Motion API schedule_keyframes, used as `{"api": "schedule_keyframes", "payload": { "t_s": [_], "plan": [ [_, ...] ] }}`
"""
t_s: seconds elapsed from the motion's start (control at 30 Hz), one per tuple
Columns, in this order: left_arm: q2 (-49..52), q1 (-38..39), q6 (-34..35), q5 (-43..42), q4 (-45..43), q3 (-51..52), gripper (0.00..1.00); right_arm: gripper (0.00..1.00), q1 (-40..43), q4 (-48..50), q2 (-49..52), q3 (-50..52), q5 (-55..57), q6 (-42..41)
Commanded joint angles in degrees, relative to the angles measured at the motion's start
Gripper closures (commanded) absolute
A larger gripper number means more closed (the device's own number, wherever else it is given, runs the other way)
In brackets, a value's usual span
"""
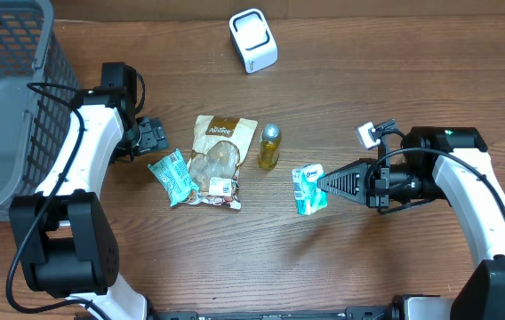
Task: Scan the item barcode
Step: 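Lift the tissue pack and pull it right with the right gripper, then carry the tissue pack up to the white scanner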
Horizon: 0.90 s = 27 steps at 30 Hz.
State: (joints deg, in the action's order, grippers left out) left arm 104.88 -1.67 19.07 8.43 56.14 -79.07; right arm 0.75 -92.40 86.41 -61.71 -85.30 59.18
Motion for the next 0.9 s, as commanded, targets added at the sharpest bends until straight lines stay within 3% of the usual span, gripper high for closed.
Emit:
{"api": "schedule_keyframes", "payload": {
  "t_s": [0.0,0.1,0.4,0.5,0.6,0.7,0.87],
  "plan": [
    [-1.68,-0.55,-0.87,0.35,0.13,0.17,0.0,0.96,-0.07,3.21,-0.72,-0.13,1.55,-0.22],
    [-1.68,-0.55,-0.87,0.35,0.13,0.17,0.01,0.96,-0.07,6.84,-0.57,-0.13,4.94,-5.66],
    [-1.7,-0.55,-0.87,0.35,0.13,0.17,0.0,0.96,-0.07,23.06,-0.57,-0.13,24.15,-33.05],
    [-1.7,-0.55,-0.87,0.35,0.13,0.17,0.0,0.96,-0.07,29.29,-0.57,-0.13,35.8,-43.47],
    [-1.7,-0.55,-0.87,0.35,0.13,0.17,0.0,0.96,-0.44,35.5,-0.57,-0.13,54.64,-57.92],
    [-1.7,-0.55,-0.87,0.35,0.13,0.17,0.0,0.96,-2.08,39.8,-0.57,-0.13,64.72,-62.25],
    [-1.68,-0.55,-0.87,0.35,0.13,0.17,0.0,0.96,-5.84,46.6,-0.57,-1.4,71.47,-64.63]
  ]
}}
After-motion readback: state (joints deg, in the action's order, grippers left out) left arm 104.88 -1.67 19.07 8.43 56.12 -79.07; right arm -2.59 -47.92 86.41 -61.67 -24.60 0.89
